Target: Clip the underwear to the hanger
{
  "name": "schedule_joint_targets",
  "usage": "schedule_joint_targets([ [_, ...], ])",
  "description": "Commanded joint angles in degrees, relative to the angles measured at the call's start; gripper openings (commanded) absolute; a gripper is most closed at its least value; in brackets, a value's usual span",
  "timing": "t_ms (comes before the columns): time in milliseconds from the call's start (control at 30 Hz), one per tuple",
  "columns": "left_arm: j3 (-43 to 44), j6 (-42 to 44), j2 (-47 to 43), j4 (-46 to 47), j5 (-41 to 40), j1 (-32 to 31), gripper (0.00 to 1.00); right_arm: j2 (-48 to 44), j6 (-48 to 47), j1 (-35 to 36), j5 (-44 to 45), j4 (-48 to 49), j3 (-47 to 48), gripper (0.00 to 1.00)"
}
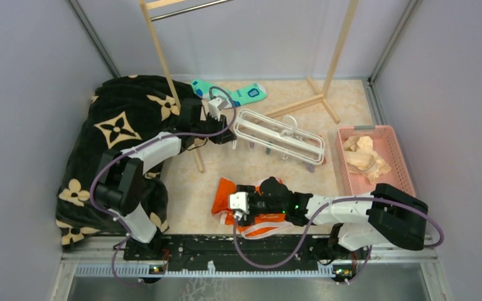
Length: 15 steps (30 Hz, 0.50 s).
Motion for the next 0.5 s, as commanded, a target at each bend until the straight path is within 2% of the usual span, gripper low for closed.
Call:
schedule_joint_targets([
  [0, 2.9, 0.3, 0.7, 0.8, 1.8, 0.1, 0.0, 3.0, -3.0, -1.0, -5.1, -1.1, 6.3, 0.74],
  [267, 3.6, 0.6, 1.1, 0.1, 2.2, 0.1, 0.0, 7.5, -5.3, -1.3, -7.8, -5.9, 9.6, 0.75],
  [467, 4.0, 0.6, 1.5, -0.4, 2.4, 0.2, 0.0, 9.5, -6.1, -3.0, -7.5, -6.9, 9.8, 0.71],
])
